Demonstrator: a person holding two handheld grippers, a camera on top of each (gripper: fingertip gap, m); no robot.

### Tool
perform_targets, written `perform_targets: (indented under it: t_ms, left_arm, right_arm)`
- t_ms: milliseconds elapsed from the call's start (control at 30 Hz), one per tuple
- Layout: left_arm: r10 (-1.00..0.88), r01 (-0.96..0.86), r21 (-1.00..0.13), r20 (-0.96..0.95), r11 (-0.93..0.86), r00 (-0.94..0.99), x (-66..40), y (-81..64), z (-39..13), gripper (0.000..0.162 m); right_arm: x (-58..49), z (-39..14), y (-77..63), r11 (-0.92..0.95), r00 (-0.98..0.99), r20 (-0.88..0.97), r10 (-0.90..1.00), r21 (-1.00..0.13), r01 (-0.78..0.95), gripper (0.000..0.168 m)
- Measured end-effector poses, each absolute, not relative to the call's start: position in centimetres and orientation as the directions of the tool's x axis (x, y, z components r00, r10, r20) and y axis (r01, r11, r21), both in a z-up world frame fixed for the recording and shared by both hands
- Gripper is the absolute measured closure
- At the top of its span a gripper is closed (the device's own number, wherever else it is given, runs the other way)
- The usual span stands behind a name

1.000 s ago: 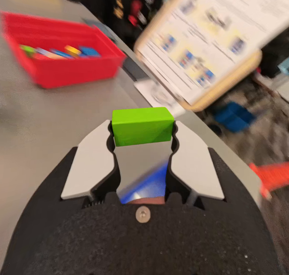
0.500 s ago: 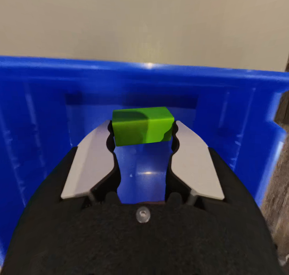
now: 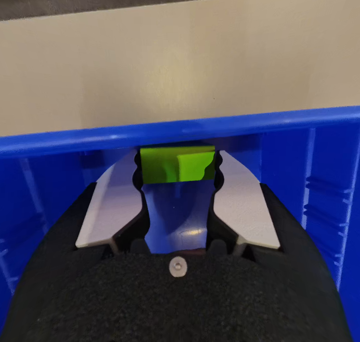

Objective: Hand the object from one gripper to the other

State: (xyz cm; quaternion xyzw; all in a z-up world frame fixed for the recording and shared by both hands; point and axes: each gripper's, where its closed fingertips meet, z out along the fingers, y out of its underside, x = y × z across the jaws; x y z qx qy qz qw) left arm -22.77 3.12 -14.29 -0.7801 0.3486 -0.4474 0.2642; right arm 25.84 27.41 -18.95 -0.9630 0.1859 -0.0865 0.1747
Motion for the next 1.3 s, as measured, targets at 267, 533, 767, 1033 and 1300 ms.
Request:
perform_targets:
  t_ms: [267,533,767,1033,1300]
  left_arm:
    - [-0.79,-0.307,-0.741,0.479,-0.598,0.383,-23.2,3.6,-14.3,0.113]
    - [-0.795,-0.294,-0.776,0.398,-0.558,0.457,-24.1,5.1,-14.1,0.112]
    - [-0.774,-0.306,-0.811,0.257,-0.499,0.579,-26.2,8.1,-13.5,0.113]
    - [-0.773,-0.648,-0.663,-0.162,-0.375,0.613,-34.0,16.2,-10.4,0.114]
    - [-0.903,-0.86,-0.425,-0.183,-0.283,0.388,-34.6,21.7,-12.9,0.122]
  right_arm:
    - [24.2,-9.4,24.2,-0.724,0.958,0.031,-0.285,-0.662,-0.194,0.101]
    - [14.6,-8.4,6.5,-0.482,0.999,0.0,-0.035,-0.876,-0.017,0.098]
    - [9.3,-16.1,-1.1,-0.555,0.989,-0.145,-0.011,-0.822,-0.127,0.097]
    - [8.6,-16.0,-1.2,-0.557,0.999,-0.009,0.045,-0.831,0.018,0.097]
    - [8.9,-16.6,-1.3,-0.575,0.998,-0.035,0.052,-0.818,0.001,0.097]
